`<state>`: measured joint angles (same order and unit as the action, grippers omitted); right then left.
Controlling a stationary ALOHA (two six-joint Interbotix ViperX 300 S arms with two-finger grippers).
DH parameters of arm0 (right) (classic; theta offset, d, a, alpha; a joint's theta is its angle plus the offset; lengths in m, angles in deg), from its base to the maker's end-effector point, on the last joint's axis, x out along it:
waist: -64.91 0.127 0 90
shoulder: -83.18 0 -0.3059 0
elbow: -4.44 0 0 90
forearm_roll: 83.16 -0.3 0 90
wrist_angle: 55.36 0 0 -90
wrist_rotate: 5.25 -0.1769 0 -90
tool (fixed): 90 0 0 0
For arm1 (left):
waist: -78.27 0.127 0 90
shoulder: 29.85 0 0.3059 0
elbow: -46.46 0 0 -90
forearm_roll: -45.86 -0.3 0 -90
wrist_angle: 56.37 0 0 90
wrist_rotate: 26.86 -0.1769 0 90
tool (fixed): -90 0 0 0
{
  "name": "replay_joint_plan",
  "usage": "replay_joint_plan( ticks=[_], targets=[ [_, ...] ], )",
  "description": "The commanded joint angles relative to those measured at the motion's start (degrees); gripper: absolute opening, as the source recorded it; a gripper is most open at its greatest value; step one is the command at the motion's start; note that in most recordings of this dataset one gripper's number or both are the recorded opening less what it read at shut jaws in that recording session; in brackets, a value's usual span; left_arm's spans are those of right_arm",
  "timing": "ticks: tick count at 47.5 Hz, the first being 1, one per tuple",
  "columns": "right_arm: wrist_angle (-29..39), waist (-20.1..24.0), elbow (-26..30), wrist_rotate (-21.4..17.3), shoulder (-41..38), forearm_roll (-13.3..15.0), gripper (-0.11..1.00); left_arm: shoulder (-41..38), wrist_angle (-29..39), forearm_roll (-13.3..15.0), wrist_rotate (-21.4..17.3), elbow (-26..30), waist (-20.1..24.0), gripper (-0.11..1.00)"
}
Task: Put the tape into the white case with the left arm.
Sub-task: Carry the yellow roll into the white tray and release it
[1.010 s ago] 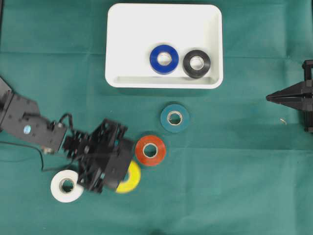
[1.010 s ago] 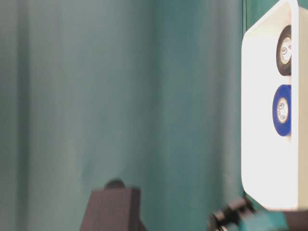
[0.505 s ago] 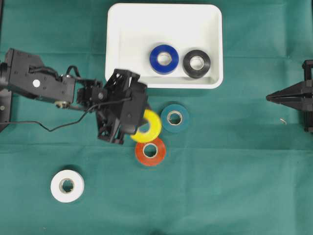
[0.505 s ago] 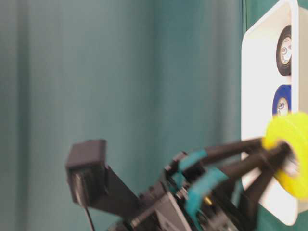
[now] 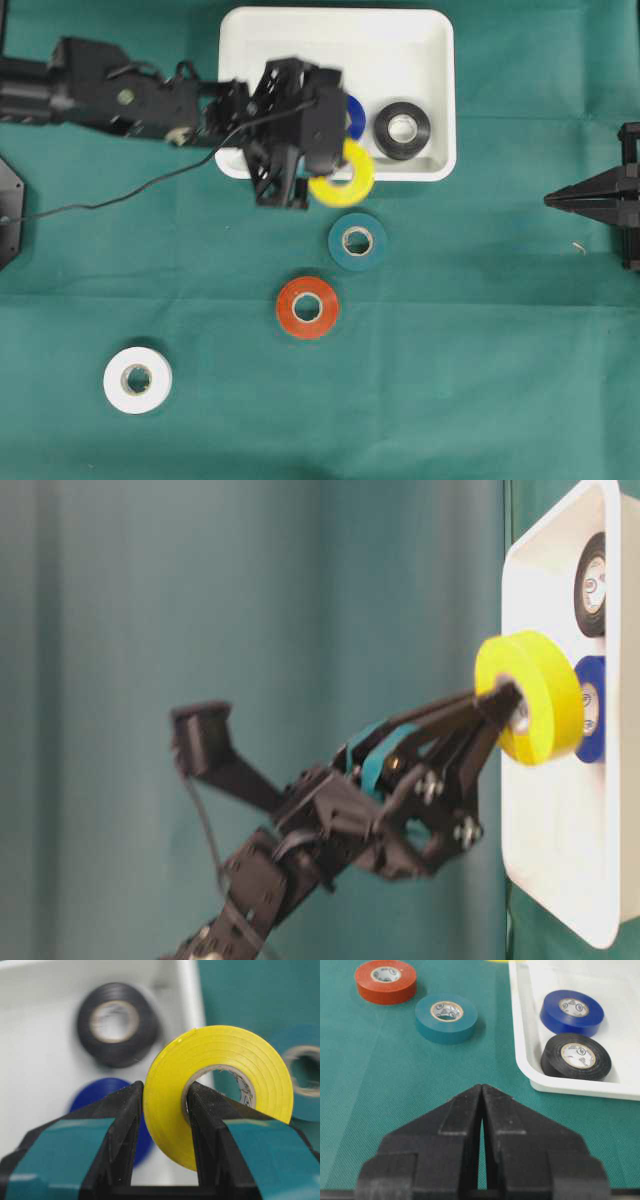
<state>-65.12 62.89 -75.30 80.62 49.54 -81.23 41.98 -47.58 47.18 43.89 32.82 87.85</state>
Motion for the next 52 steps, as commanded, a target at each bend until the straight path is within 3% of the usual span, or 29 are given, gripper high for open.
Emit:
replay_joint_plan(
  ticks=[1,14,30,49,52],
  targets=[
    [-0.70,-0.09,0.62,-0.09,-0.35,0.00,-0.09,-0.62,-0.35,-0.09,-0.26,3.69,2.11,0.26],
    [-0.88,-0.09,0.53,-0.09,-0.35,0.00,-0.09,-5.89,-0.35,-0.09,-0.44,9.67,6.86,0.26],
    [-0.88,-0.09,0.53,-0.09,-0.35,0.00,-0.09,-9.05,-0.35,-0.09,-0.35,13.97,9.58,0.26],
    [-0.88,-0.09,0.44,-0.09,-0.35,0.09,-0.09,-9.93,-0.35,-0.09,-0.53,14.33,9.84,0.27],
    [-0.88,-0.09,0.44,-0.09,-0.35,0.00,-0.09,-9.84,-0.35,-0.09,-0.53,14.24,9.84,0.38]
  ],
)
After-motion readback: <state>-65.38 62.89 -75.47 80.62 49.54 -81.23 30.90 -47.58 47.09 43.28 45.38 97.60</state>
